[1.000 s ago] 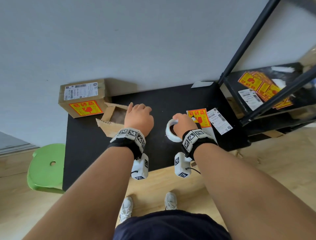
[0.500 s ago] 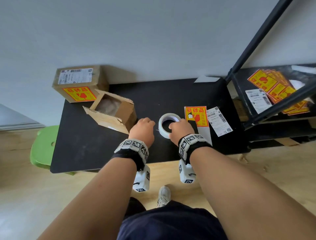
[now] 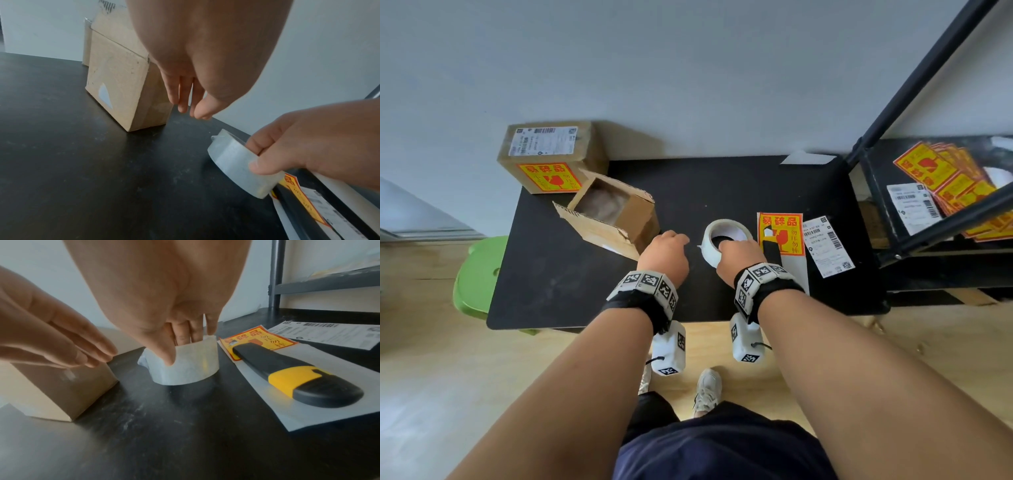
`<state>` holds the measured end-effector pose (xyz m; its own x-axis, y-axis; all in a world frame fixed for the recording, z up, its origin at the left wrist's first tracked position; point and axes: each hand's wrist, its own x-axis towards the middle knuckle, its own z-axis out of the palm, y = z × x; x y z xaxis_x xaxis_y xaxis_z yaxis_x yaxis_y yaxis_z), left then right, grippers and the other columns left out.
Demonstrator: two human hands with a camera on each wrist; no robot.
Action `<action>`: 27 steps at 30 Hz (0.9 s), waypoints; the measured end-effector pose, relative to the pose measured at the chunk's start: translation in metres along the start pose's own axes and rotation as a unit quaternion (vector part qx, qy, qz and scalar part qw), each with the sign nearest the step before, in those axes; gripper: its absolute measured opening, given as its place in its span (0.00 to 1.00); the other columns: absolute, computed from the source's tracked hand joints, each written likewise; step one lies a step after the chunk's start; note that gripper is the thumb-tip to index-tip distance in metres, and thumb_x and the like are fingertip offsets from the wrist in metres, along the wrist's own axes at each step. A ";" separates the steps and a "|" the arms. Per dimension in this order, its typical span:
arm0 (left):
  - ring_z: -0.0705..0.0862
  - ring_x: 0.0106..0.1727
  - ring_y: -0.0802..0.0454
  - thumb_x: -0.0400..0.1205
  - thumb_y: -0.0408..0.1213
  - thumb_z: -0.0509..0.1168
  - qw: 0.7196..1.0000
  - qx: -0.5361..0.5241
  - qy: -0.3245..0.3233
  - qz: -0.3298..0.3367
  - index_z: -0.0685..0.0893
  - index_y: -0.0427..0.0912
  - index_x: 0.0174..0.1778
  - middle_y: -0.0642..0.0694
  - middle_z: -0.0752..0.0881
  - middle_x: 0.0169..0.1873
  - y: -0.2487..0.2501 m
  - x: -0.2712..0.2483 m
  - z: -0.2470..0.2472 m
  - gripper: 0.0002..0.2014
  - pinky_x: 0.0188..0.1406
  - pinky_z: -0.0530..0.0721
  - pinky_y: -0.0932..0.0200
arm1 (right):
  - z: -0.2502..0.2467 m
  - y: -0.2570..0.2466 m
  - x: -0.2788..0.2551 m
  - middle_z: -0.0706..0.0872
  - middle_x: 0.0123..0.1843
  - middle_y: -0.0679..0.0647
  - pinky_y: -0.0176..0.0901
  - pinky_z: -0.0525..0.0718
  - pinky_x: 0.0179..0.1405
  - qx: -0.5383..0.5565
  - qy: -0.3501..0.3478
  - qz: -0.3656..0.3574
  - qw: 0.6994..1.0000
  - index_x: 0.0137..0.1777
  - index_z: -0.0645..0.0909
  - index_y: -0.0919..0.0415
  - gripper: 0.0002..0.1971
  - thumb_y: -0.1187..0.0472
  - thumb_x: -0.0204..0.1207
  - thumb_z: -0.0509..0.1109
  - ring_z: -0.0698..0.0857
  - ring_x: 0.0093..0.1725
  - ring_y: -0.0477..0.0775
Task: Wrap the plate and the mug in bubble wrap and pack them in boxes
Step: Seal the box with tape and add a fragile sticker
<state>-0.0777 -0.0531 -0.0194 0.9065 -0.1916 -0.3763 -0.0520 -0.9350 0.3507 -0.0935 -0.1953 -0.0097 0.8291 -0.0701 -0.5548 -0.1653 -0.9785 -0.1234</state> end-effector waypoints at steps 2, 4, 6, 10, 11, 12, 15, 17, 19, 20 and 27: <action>0.73 0.73 0.47 0.83 0.29 0.55 1.000 -0.010 0.003 -0.002 0.74 0.47 0.75 0.47 0.74 0.72 0.002 0.002 -0.005 0.24 0.70 0.76 0.49 | -0.008 0.001 -0.006 0.82 0.65 0.59 0.53 0.76 0.68 0.044 0.026 0.009 0.999 0.67 0.78 0.61 0.16 0.56 0.84 0.57 0.77 0.69 0.63; 0.74 0.72 0.47 0.83 0.29 0.56 1.000 -0.015 0.008 0.004 0.75 0.46 0.75 0.46 0.74 0.72 0.005 0.004 -0.010 0.23 0.71 0.75 0.52 | -0.019 0.001 -0.013 0.79 0.70 0.61 0.54 0.73 0.72 0.120 0.025 0.020 0.992 0.73 0.74 0.63 0.21 0.53 0.87 0.52 0.75 0.72 0.66; 0.74 0.72 0.46 0.83 0.30 0.56 1.000 -0.021 0.011 0.005 0.75 0.45 0.75 0.45 0.74 0.73 0.009 0.005 -0.017 0.23 0.71 0.74 0.52 | -0.029 0.002 -0.021 0.77 0.73 0.63 0.54 0.72 0.74 0.182 0.023 0.017 0.983 0.77 0.70 0.61 0.22 0.53 0.88 0.49 0.75 0.73 0.66; 0.74 0.73 0.44 0.85 0.32 0.55 0.999 -0.036 -0.001 -0.003 0.71 0.47 0.78 0.44 0.70 0.77 0.017 0.005 -0.032 0.24 0.71 0.74 0.52 | -0.038 0.003 -0.026 0.80 0.69 0.63 0.52 0.78 0.64 0.218 0.038 0.032 0.975 0.78 0.70 0.59 0.23 0.59 0.85 0.50 0.79 0.66 0.64; 0.73 0.74 0.44 0.85 0.33 0.55 0.999 -0.039 -0.007 -0.001 0.70 0.48 0.79 0.44 0.70 0.77 0.019 0.006 -0.035 0.24 0.71 0.74 0.51 | -0.039 0.003 -0.027 0.81 0.66 0.63 0.50 0.78 0.57 0.229 0.047 0.035 0.972 0.76 0.72 0.61 0.22 0.61 0.84 0.52 0.80 0.63 0.64; 0.73 0.74 0.44 0.85 0.34 0.55 0.999 -0.042 -0.011 0.001 0.69 0.48 0.80 0.44 0.71 0.77 0.021 0.007 -0.038 0.24 0.72 0.73 0.51 | -0.040 0.003 -0.027 0.82 0.62 0.63 0.48 0.76 0.52 0.244 0.057 0.039 0.967 0.72 0.74 0.63 0.20 0.61 0.82 0.53 0.81 0.58 0.62; 0.75 0.73 0.44 0.86 0.35 0.56 0.998 -0.068 -0.005 0.003 0.68 0.45 0.80 0.43 0.75 0.75 0.028 0.007 -0.048 0.23 0.70 0.74 0.52 | -0.042 0.003 -0.026 0.82 0.50 0.60 0.47 0.76 0.45 0.281 0.090 0.046 0.954 0.60 0.79 0.65 0.14 0.62 0.79 0.57 0.80 0.49 0.59; 0.77 0.72 0.44 0.87 0.36 0.57 0.995 -0.099 0.015 0.008 0.70 0.43 0.79 0.43 0.77 0.73 0.032 0.005 -0.054 0.22 0.69 0.74 0.53 | -0.045 0.001 -0.027 0.81 0.46 0.58 0.46 0.76 0.42 0.295 0.107 0.037 0.949 0.51 0.79 0.63 0.10 0.61 0.79 0.58 0.80 0.46 0.58; 0.80 0.68 0.46 0.86 0.37 0.60 0.990 -0.134 0.047 0.017 0.77 0.41 0.74 0.43 0.82 0.68 0.035 0.002 -0.058 0.19 0.64 0.75 0.56 | -0.050 -0.001 -0.030 0.81 0.44 0.57 0.46 0.74 0.41 0.306 0.121 0.023 0.944 0.46 0.77 0.61 0.07 0.61 0.79 0.58 0.79 0.45 0.57; 0.82 0.65 0.47 0.85 0.37 0.61 0.986 -0.154 0.063 0.018 0.81 0.41 0.69 0.44 0.84 0.64 0.035 0.001 -0.059 0.17 0.60 0.76 0.58 | -0.052 -0.002 -0.030 0.81 0.44 0.56 0.46 0.75 0.42 0.309 0.126 0.017 0.943 0.46 0.77 0.61 0.07 0.61 0.78 0.59 0.79 0.45 0.57; 0.83 0.44 0.55 0.79 0.38 0.70 0.951 -0.278 0.136 0.002 0.89 0.47 0.45 0.51 0.88 0.42 0.038 -0.003 -0.071 0.03 0.42 0.76 0.61 | -0.062 -0.007 -0.031 0.82 0.43 0.54 0.50 0.79 0.45 0.352 0.153 -0.014 0.924 0.45 0.79 0.59 0.06 0.58 0.76 0.62 0.81 0.44 0.56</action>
<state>-0.0523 -0.0670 0.0556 0.9856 -0.0407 -0.1644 0.1045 -0.6178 0.7794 -0.0850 -0.1980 0.0599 0.9323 -0.2034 -0.2990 -0.3590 -0.6203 -0.6974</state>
